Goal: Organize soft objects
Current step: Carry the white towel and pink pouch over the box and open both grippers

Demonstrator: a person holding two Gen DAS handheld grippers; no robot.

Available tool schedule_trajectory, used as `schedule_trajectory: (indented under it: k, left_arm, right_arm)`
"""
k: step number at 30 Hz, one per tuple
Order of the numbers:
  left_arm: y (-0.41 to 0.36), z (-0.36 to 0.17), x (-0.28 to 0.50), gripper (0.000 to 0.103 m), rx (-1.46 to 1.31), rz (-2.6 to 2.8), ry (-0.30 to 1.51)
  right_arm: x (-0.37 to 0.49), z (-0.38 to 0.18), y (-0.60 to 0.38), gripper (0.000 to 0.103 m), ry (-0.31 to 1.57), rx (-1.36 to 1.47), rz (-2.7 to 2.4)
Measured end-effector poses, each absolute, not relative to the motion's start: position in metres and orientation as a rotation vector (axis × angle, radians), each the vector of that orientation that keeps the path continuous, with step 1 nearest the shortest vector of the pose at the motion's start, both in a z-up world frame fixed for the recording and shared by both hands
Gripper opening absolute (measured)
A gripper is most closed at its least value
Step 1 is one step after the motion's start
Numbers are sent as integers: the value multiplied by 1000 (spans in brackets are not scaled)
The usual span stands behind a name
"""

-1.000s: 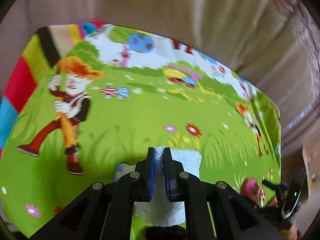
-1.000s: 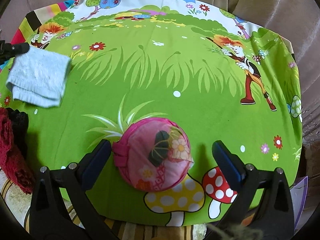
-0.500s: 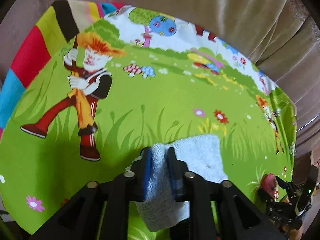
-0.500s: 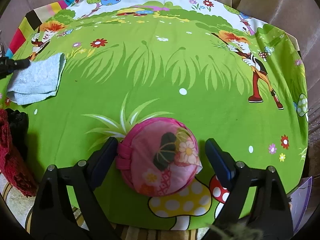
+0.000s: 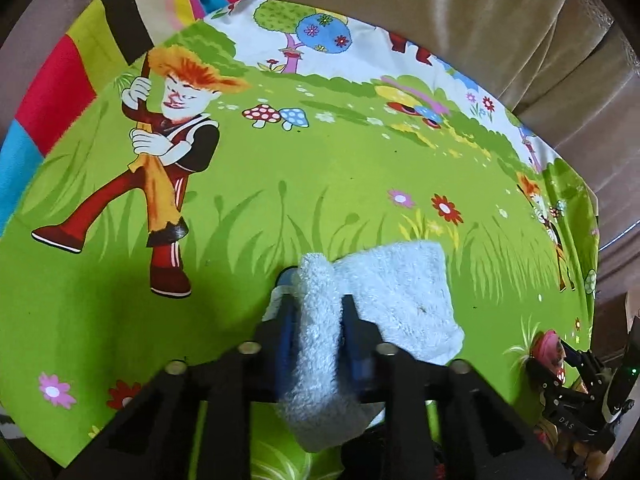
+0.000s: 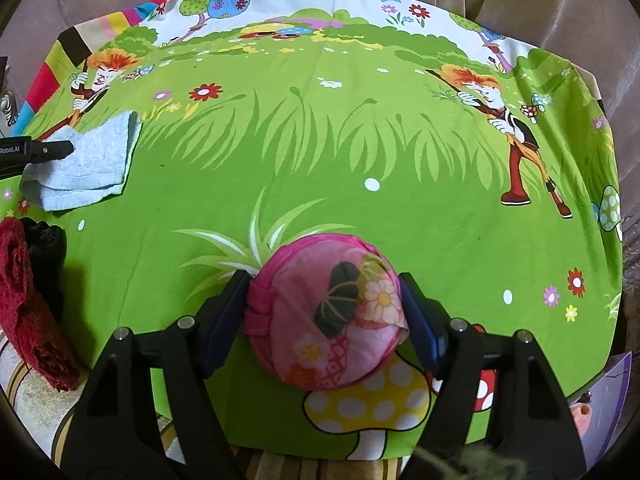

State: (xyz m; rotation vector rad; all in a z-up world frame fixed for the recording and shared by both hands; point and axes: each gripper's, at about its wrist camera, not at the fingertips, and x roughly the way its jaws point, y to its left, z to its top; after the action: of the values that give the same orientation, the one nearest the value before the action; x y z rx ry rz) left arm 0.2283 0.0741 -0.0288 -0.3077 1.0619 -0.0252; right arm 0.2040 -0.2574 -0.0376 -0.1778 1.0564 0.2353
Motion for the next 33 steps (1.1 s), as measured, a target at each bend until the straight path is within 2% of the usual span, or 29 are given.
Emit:
schedule_trajectory:
  k: [8, 18, 33]
  left_arm:
    - [75, -4, 217, 15, -371, -42, 921]
    - [48, 60, 189, 14, -352, -102, 728]
    - [-83, 103, 137, 14, -275, -406, 734]
  right_arm:
    - [196, -27, -260, 75, 995, -185, 191]
    - [171, 9, -276, 75, 882, -155, 130]
    - [95, 51, -369, 75, 835, -29, 22]
